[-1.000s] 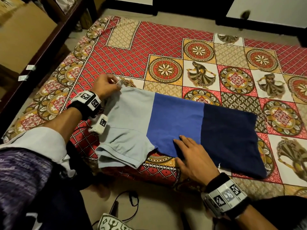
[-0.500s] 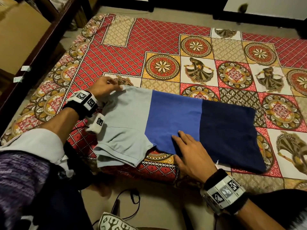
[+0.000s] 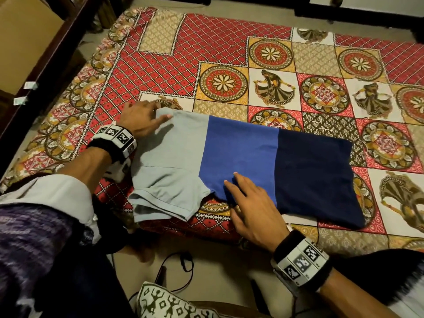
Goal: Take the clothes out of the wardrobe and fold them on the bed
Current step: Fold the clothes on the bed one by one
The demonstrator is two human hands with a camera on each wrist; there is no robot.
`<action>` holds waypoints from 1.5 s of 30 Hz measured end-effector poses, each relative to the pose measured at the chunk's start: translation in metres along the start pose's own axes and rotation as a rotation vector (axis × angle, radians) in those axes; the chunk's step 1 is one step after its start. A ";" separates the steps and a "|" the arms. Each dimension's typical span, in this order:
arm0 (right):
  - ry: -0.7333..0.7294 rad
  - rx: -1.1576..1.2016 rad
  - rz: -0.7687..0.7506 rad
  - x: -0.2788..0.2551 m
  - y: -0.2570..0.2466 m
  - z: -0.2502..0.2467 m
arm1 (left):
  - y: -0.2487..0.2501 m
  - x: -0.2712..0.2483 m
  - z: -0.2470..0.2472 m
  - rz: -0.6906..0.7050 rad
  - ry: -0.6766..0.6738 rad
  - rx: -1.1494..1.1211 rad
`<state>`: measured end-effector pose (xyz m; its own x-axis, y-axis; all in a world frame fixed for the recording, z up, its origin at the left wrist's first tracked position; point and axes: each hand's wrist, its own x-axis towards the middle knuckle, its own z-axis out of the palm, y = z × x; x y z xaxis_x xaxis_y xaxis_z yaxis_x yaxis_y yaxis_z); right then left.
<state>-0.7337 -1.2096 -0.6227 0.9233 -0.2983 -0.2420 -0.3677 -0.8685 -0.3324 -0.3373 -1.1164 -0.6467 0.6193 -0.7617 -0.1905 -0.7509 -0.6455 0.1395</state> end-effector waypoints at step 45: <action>0.329 0.363 0.530 0.072 -0.033 0.016 | -0.001 -0.018 -0.025 -0.064 -0.541 -0.239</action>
<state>-0.6568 -1.1963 -0.6440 0.5751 -0.7965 -0.1866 -0.7363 -0.4045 -0.5424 -0.3420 -1.1039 -0.6187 0.4096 -0.6241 -0.6653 -0.6046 -0.7319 0.3144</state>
